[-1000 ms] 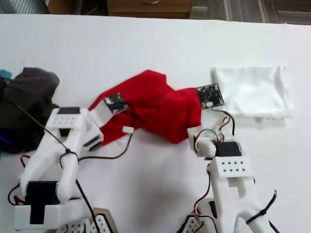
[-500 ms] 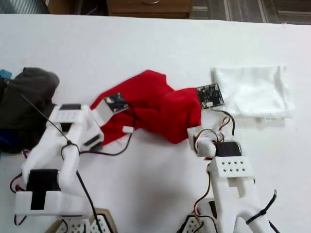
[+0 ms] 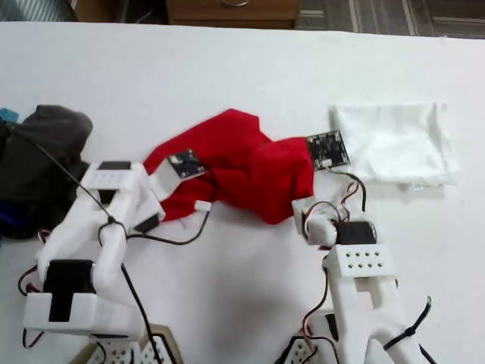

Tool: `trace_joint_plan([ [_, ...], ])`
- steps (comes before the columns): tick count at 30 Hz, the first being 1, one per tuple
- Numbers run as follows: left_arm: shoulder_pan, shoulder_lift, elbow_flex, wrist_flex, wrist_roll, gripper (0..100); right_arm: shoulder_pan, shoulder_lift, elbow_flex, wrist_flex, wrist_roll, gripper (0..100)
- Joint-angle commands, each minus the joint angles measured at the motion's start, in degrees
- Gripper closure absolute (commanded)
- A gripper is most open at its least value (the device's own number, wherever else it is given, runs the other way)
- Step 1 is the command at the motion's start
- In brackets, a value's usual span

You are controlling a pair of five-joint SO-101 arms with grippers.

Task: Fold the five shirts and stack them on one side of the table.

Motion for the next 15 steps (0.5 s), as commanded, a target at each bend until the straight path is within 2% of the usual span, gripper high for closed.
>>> trace_joint_plan([
  [1,-0.26,-1.05,-5.85,4.57,0.00,97,0.75,-1.80,-0.26,-0.92,-0.44,97.8],
  [9,0.18,-13.54,-17.01,20.04,1.67,97,0.84,-2.24,-2.37,-1.80,-0.26,97.8],
  [15,-0.35,-21.54,-21.85,26.55,1.93,97,0.57,-1.80,-21.63,10.59,0.35,97.9],
])
